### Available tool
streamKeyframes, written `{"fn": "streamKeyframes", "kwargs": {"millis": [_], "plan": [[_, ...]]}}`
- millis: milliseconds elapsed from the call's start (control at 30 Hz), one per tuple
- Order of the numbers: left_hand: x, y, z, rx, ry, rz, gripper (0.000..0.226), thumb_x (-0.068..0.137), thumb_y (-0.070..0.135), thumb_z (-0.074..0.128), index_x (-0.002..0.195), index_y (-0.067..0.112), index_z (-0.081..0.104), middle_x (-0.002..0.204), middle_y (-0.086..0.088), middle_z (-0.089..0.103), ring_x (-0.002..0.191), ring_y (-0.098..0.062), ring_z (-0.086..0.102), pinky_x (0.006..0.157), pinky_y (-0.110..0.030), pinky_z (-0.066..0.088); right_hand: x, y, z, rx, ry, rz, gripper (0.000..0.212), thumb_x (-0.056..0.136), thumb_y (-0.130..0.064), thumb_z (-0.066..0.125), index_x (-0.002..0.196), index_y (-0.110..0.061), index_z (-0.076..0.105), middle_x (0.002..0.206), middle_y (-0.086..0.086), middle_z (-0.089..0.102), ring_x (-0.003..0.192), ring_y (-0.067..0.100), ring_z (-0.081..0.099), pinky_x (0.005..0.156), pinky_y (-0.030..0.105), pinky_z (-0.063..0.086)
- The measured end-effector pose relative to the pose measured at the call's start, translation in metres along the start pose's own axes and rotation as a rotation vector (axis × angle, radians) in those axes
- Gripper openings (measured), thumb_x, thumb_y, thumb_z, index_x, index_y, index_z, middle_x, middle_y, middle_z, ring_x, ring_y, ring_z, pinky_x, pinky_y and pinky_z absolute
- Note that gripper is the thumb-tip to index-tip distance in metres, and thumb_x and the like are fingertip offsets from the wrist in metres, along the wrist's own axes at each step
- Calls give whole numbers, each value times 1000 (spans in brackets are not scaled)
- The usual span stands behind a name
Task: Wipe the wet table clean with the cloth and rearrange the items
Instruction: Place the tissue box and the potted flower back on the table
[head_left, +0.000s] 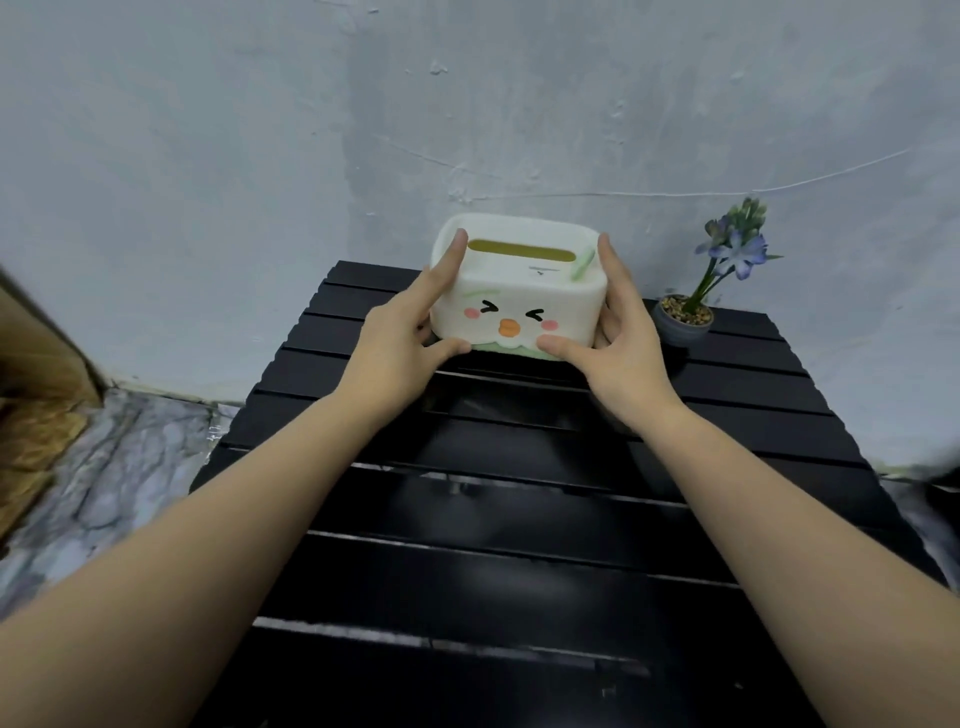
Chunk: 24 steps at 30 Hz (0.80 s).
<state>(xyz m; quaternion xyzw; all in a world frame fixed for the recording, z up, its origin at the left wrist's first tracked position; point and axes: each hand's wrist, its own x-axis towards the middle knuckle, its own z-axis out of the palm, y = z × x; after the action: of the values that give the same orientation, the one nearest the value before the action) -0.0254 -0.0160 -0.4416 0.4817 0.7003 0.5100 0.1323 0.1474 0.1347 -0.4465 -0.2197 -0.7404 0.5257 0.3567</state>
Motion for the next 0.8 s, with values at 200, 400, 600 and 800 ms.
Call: {"fn": "streamKeyframes", "kwargs": {"millis": [200, 400, 600, 800], "plan": [[-51, 28, -23, -20, 34, 17, 99, 80, -6, 73, 146, 53, 28, 133, 10, 56, 122, -1, 57, 107, -26, 45, -42, -37, 8, 23, -25, 9, 108, 74, 6, 81, 157, -32, 24, 140, -29, 44, 135, 0, 48, 109, 32, 46], [-94, 41, -43, 58, 45, 2, 100, 79, -6, 74, 145, 54, 28, 127, 8, 61, 113, 1, 61, 94, -3, 40, -76, -51, 22, 18, -53, 52, 111, 70, 3, 86, 156, -31, 26, 136, -31, 48, 133, 1, 50, 110, 35, 46], [-124, 28, -46, 154, 3, -34, 97, 81, -3, 73, 144, 55, 28, 133, 4, 57, 118, -7, 60, 103, -21, 45, -102, -40, 31, -24, -86, 130, 111, 70, -3, 88, 155, -40, 27, 139, -20, 53, 131, 1, 51, 110, 37, 46], [-128, 35, -52, 415, -5, 17, 86, 83, 38, 73, 148, 54, 18, 148, 9, 47, 128, -14, 52, 104, -36, 46, -102, -46, 19, -153, -141, 88, 116, 67, -31, 93, 155, -46, 18, 152, -12, 46, 139, 2, 43, 116, 38, 39]]}}
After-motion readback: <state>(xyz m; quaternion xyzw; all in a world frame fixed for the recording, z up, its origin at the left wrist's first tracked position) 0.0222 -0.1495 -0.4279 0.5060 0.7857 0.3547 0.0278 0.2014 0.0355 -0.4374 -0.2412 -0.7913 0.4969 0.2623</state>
